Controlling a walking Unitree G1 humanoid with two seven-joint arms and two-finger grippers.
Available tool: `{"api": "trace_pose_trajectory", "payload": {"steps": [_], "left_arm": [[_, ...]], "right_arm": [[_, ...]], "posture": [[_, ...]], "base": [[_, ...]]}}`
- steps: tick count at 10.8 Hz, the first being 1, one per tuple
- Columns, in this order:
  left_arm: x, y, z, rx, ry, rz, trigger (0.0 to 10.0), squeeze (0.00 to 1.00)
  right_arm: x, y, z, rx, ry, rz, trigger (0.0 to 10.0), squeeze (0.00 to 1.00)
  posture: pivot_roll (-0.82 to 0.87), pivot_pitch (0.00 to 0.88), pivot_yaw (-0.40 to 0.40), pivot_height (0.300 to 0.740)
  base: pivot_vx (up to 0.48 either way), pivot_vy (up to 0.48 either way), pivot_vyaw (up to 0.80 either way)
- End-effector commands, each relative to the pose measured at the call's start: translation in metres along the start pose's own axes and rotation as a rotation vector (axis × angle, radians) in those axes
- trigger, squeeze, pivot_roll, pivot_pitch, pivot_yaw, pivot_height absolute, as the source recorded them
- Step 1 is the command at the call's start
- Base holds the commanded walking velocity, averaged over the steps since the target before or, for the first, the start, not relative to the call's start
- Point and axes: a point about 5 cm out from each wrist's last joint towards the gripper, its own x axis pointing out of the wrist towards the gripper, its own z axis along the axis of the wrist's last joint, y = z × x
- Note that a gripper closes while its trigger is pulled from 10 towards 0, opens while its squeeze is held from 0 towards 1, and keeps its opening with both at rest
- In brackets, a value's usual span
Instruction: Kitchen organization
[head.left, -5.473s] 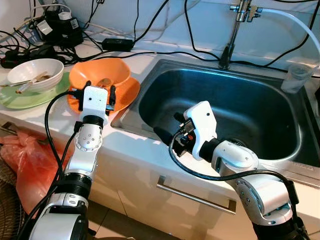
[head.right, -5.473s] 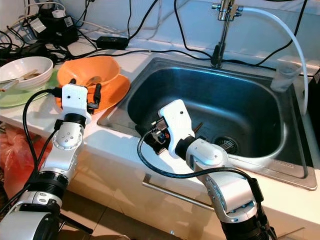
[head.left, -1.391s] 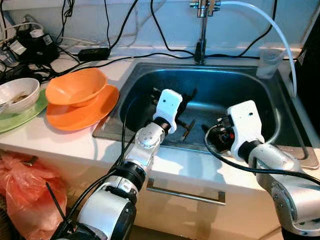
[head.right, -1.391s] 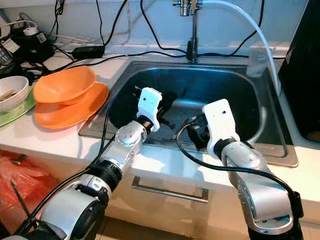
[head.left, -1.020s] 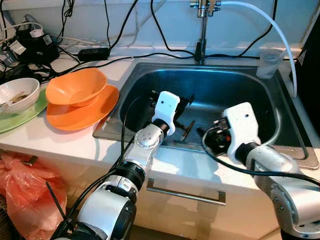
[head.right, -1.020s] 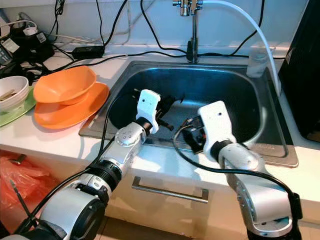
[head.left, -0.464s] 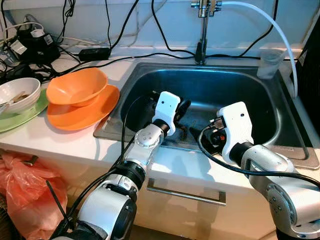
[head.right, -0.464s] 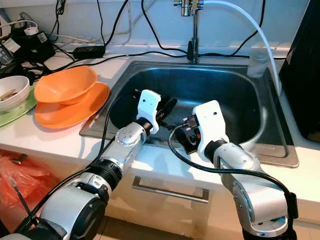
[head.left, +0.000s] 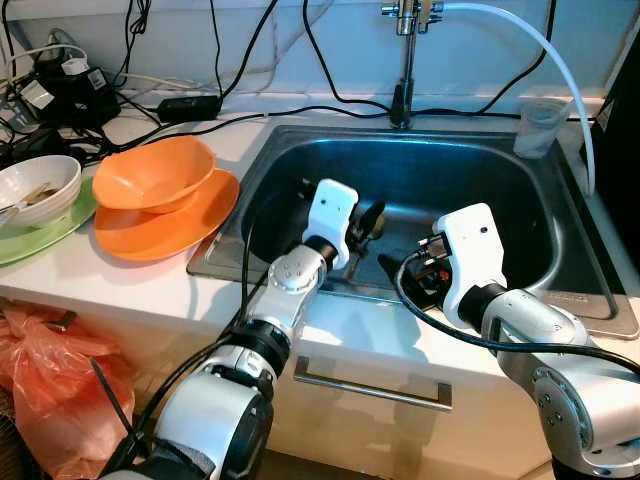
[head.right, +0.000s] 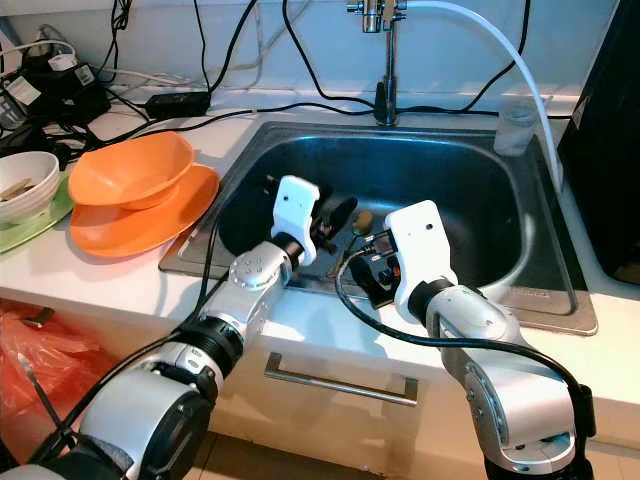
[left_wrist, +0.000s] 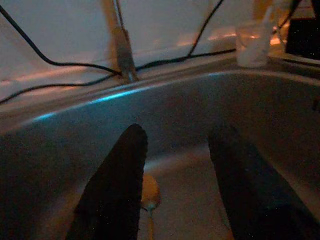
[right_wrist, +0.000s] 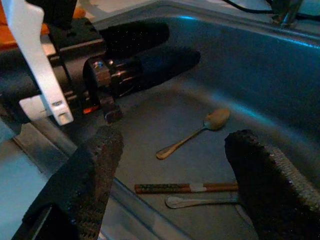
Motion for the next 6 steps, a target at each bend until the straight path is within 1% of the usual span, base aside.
{"api": "trace_pose_trajectory", "payload": {"steps": [1,3,4,5,6], "left_arm": [[0.002,0.009,0.011,0.074,-0.037,0.039,10.0,1.0],[0.0,0.024,0.015,0.14,-0.05,0.104,10.0,1.0],[-0.003,0.034,0.016,0.173,-0.04,0.139,10.0,1.0],[-0.004,0.041,0.016,0.221,-0.029,0.199,10.0,1.0],[-0.012,0.062,0.022,0.22,-0.067,0.292,10.0,1.0]], "right_arm": [[0.001,0.004,0.005,-0.003,-0.024,0.029,10.0,0.0],[0.004,0.006,0.006,-0.003,-0.034,0.04,10.0,0.0],[0.007,0.012,0.012,-0.012,-0.076,0.081,10.0,0.0],[0.009,0.02,0.018,-0.005,-0.111,0.126,10.0,0.0],[0.012,0.026,0.019,-0.005,-0.129,0.164,10.0,0.0]], "posture": [[-0.34,0.0,0.117,0.74],[-0.32,0.0,0.113,0.74],[-0.29,0.0,0.11,0.74],[-0.27,0.0,0.107,0.74],[-0.24,0.0,0.102,0.74]], "base": [[0.0,0.0,0.0],[0.0,0.0,0.0],[0.0,0.0,0.0],[0.0,0.0,0.0],[0.0,0.0,0.0]]}}
